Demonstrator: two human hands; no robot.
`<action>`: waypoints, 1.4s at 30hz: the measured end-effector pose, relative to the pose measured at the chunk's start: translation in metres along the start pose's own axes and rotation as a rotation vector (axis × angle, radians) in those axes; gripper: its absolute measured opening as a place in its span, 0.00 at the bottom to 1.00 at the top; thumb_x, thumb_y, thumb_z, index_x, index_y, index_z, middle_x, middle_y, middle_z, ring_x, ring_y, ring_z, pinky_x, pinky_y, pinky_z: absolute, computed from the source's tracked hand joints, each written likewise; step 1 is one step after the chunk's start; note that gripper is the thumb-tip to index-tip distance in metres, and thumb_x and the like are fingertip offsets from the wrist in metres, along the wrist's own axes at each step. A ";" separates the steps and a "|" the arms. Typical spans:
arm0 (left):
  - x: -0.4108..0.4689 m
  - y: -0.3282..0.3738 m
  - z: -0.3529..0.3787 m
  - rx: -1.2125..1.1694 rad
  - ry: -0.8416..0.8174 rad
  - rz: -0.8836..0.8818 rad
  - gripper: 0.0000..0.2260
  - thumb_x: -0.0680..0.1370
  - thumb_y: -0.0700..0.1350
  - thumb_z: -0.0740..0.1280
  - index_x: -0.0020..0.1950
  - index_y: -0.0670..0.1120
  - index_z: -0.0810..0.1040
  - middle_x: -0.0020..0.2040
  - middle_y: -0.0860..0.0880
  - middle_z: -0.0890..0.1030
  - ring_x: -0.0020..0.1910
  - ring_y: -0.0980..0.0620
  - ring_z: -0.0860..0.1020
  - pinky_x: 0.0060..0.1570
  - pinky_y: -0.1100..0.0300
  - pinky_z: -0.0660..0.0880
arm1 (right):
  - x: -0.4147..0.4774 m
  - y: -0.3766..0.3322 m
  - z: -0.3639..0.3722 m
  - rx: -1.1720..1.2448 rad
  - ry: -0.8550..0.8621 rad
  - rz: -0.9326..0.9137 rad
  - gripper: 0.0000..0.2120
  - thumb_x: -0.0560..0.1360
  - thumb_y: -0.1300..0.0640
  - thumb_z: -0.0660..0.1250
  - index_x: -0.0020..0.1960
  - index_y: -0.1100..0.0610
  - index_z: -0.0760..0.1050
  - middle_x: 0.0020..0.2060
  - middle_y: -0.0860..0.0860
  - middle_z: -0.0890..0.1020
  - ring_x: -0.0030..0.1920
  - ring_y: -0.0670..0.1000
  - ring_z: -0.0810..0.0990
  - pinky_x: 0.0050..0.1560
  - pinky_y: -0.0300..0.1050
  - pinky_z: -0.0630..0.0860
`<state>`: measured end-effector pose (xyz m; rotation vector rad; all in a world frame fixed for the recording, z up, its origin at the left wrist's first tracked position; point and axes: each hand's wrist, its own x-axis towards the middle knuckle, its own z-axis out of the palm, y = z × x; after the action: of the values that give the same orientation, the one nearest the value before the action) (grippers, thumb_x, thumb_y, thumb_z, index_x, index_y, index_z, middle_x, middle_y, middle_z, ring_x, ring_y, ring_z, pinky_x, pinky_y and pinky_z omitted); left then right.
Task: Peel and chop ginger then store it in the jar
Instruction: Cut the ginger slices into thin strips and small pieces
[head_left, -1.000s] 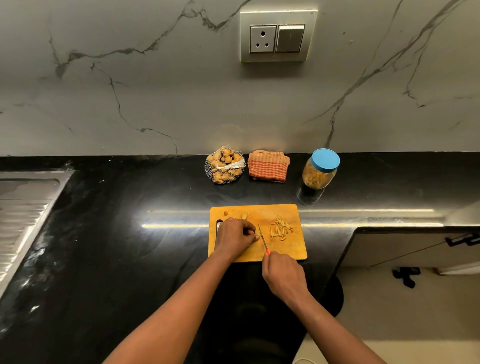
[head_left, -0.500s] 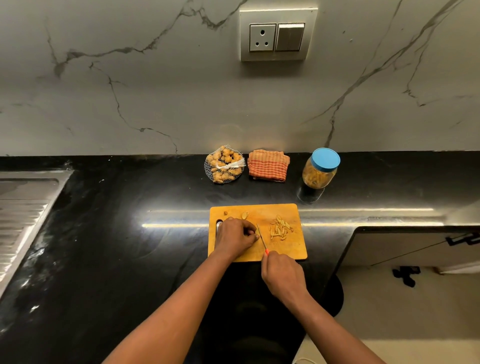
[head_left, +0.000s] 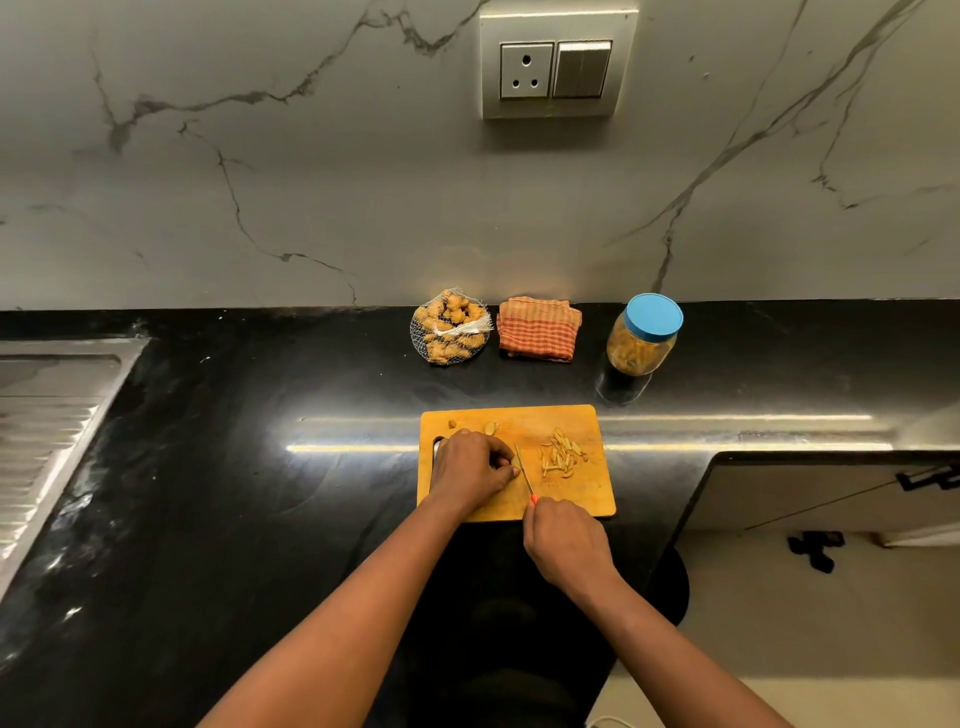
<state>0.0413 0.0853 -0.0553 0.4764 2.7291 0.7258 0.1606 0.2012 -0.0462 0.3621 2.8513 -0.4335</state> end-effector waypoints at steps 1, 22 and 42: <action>0.000 0.000 0.000 0.007 0.003 0.000 0.11 0.70 0.56 0.75 0.49 0.55 0.85 0.41 0.58 0.84 0.46 0.56 0.79 0.56 0.51 0.74 | 0.001 -0.001 -0.001 -0.004 -0.011 0.002 0.20 0.84 0.48 0.50 0.51 0.56 0.77 0.44 0.54 0.82 0.45 0.55 0.82 0.41 0.50 0.77; -0.003 -0.002 0.000 -0.074 0.015 -0.022 0.11 0.69 0.56 0.76 0.48 0.55 0.85 0.41 0.58 0.84 0.45 0.58 0.79 0.57 0.48 0.74 | -0.011 0.006 -0.004 -0.002 0.026 0.055 0.18 0.84 0.48 0.50 0.49 0.55 0.75 0.43 0.52 0.82 0.43 0.54 0.82 0.34 0.46 0.69; -0.004 -0.004 0.001 -0.077 0.032 -0.004 0.10 0.69 0.56 0.74 0.48 0.55 0.85 0.40 0.60 0.83 0.45 0.58 0.79 0.58 0.49 0.73 | -0.007 -0.006 -0.002 0.030 0.016 0.028 0.19 0.84 0.47 0.49 0.50 0.55 0.75 0.42 0.52 0.81 0.42 0.55 0.81 0.35 0.46 0.68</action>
<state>0.0439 0.0808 -0.0572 0.4453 2.7191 0.8416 0.1648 0.1952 -0.0408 0.4132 2.8542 -0.4710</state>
